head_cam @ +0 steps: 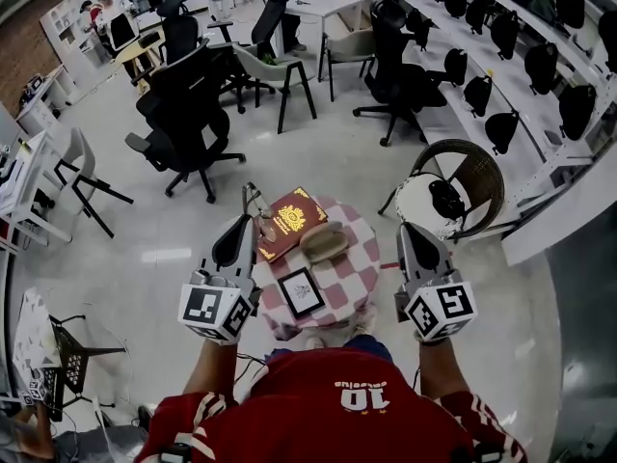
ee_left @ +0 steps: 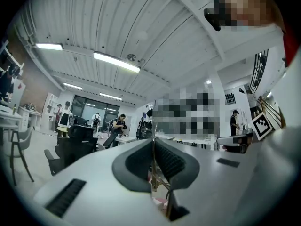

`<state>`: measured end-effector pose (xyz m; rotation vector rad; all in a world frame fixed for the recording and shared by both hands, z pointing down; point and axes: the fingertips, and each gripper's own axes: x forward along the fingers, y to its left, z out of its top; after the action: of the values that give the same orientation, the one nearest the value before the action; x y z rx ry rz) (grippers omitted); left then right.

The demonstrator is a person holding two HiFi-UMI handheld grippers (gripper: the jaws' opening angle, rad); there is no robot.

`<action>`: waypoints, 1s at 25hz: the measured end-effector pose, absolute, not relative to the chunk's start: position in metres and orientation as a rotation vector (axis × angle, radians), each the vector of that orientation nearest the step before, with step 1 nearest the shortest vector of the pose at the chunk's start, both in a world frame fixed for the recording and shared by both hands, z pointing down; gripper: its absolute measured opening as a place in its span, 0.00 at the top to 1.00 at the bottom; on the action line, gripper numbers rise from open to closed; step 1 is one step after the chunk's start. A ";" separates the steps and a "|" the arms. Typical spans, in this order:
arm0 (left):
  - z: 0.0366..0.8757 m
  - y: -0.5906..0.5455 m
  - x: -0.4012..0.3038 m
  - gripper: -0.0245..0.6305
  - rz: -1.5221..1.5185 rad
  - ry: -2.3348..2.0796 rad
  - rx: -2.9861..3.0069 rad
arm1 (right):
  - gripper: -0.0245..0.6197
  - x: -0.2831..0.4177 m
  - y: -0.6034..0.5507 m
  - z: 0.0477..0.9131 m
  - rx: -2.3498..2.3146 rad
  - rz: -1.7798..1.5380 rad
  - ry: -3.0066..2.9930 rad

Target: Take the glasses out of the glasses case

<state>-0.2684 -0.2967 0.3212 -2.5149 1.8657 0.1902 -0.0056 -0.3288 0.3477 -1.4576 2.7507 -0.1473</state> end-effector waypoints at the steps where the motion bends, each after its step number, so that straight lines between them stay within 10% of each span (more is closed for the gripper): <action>1: 0.322 -0.297 -0.267 0.93 0.197 1.862 -2.525 | 0.94 -0.006 -0.328 0.348 -1.457 -0.146 2.756; 25: 0.325 -0.297 -0.258 0.93 0.179 1.835 -2.536 | 0.94 -0.001 -0.322 0.347 -1.452 -0.145 2.759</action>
<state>-0.2575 -0.2974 0.3253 -2.5361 1.8350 0.1789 -0.0012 -0.3222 0.3469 -1.4523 2.7594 -0.1446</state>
